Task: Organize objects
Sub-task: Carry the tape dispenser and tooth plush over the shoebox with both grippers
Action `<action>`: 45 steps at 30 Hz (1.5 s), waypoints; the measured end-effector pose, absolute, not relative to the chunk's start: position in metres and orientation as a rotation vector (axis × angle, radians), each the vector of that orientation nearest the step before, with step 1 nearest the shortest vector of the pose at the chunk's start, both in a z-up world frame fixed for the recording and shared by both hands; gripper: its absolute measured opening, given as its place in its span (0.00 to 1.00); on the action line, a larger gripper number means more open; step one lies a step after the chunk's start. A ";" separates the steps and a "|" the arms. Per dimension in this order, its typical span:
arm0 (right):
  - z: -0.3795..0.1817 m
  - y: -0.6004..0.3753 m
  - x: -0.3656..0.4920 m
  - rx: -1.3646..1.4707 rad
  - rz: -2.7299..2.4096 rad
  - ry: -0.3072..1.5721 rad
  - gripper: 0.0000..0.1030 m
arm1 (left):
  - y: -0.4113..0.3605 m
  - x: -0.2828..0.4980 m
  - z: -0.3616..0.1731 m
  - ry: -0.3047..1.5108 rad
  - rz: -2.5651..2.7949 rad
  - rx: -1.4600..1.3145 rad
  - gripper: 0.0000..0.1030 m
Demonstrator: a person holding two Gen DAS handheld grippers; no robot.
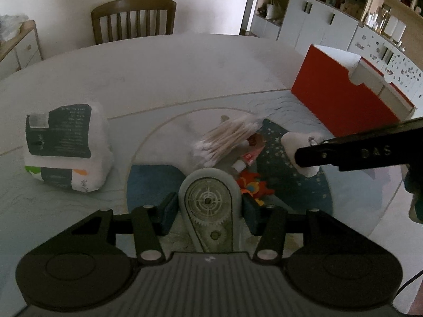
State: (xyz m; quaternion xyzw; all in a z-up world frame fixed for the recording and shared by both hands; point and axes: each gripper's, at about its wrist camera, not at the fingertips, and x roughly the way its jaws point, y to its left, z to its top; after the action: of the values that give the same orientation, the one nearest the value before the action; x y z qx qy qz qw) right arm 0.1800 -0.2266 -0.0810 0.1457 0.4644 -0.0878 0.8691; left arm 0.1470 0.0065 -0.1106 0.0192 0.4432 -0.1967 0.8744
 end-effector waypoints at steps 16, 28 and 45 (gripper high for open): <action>-0.022 -0.249 0.114 0.328 -0.203 0.882 0.42 | -0.014 0.117 -0.070 0.901 -0.453 0.029 0.47; 0.012 -0.302 0.072 0.316 -0.255 0.810 0.42 | -0.065 0.111 -0.035 0.840 -0.510 0.017 0.47; 0.006 -0.393 0.040 0.286 -0.333 0.798 0.42 | -0.175 0.136 0.024 0.709 -0.602 0.062 0.47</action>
State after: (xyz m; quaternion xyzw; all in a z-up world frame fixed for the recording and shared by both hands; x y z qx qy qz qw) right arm 0.0402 -0.3931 0.0065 0.1379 0.3854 -0.1608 0.8981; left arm 0.1356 -0.1751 0.0240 0.0297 0.3419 -0.2904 0.8933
